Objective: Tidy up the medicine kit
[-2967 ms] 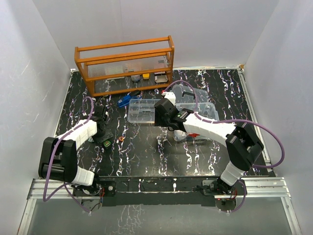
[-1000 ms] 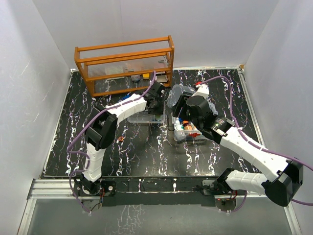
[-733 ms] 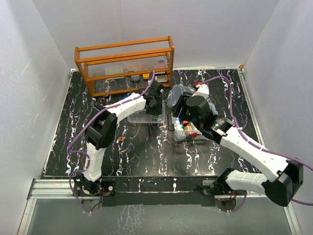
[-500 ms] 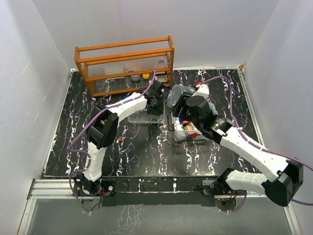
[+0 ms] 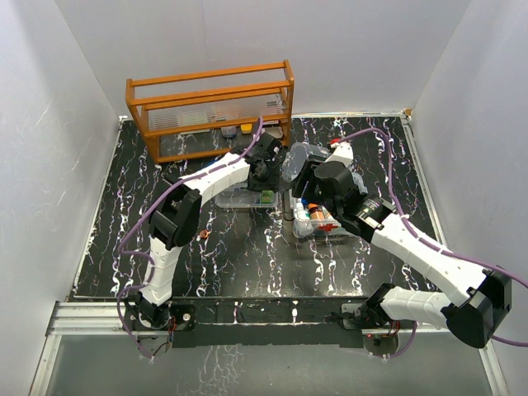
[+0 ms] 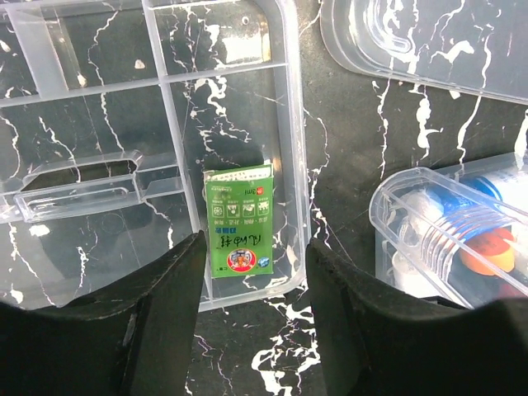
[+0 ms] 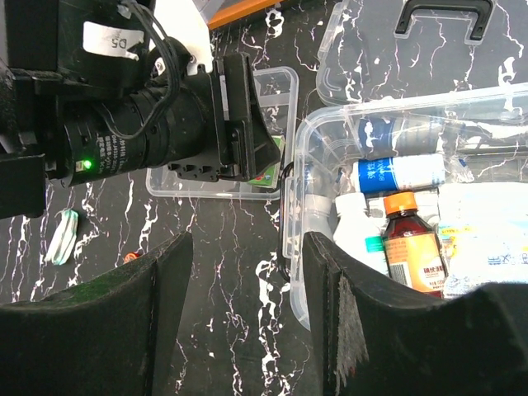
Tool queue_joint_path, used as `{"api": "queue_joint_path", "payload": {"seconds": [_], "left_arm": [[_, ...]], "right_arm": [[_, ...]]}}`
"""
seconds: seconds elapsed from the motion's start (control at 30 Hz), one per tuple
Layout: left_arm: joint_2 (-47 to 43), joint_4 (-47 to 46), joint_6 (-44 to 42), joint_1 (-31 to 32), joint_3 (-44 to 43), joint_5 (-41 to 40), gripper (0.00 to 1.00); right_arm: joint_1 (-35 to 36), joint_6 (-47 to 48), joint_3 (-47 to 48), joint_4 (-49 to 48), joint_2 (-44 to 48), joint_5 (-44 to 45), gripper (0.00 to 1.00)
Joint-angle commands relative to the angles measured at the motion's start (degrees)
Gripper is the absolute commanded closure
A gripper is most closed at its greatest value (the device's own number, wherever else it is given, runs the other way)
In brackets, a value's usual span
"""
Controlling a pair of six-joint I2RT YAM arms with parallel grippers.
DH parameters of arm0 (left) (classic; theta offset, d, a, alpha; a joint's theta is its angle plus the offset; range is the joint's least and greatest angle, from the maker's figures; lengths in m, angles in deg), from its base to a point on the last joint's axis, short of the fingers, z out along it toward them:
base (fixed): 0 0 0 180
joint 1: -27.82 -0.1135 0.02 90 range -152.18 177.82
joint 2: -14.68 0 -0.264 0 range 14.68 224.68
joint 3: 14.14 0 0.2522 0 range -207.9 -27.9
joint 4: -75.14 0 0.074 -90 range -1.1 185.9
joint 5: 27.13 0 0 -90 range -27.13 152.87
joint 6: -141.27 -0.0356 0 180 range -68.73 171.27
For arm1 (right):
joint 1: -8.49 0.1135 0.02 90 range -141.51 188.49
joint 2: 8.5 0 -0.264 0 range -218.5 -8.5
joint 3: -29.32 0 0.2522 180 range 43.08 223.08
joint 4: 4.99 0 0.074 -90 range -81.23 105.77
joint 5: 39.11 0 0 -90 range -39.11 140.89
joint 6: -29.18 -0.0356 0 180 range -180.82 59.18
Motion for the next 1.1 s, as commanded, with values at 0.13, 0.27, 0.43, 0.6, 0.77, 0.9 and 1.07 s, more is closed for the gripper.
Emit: {"api": "queue_joint_path", "payload": {"seconds": [0.13, 0.27, 0.43, 0.6, 0.77, 0.9, 1.07], "left_arm": [[-8.04, 3.22, -1.07, -0.48, 1.53, -3.93, 0.6], [-14.87, 4.15, -1.17, -2.73, 8.8, -7.31, 0.6], [-27.52, 4.96, 0.1, -7.03, 21.02, -8.67, 0.53], [-39.2, 6.83, 3.06, -13.82, 33.49, -10.25, 0.41], [-45.88, 8.79, 2.69, -20.56, 40.33, -12.46, 0.25], [-46.6, 9.46, 0.25, -26.12, 41.8, -14.0, 0.2], [-43.29, 5.38, -1.42, -33.59, 43.69, -10.58, 0.18]], "right_arm": [[-0.21, -0.16, -0.34, -1.23, 1.65, 1.78, 0.46], [-0.22, -0.2, -0.79, -1.12, 2.05, 1.79, 0.46], [-0.27, -0.04, -1.26, -1.57, 2.22, 0.88, 0.46], [-0.3, -0.14, -1.86, -2.72, 2.28, -0.36, 0.46], [-0.34, -0.4, -2.07, -3.33, 1.56, -1.3, 0.46], [-0.32, -0.59, -2.11, -3.43, 1.34, -1.57, 0.46], [-0.31, -1.39, -2.98, -4.3, 1.32, -1.91, 0.46]]}}
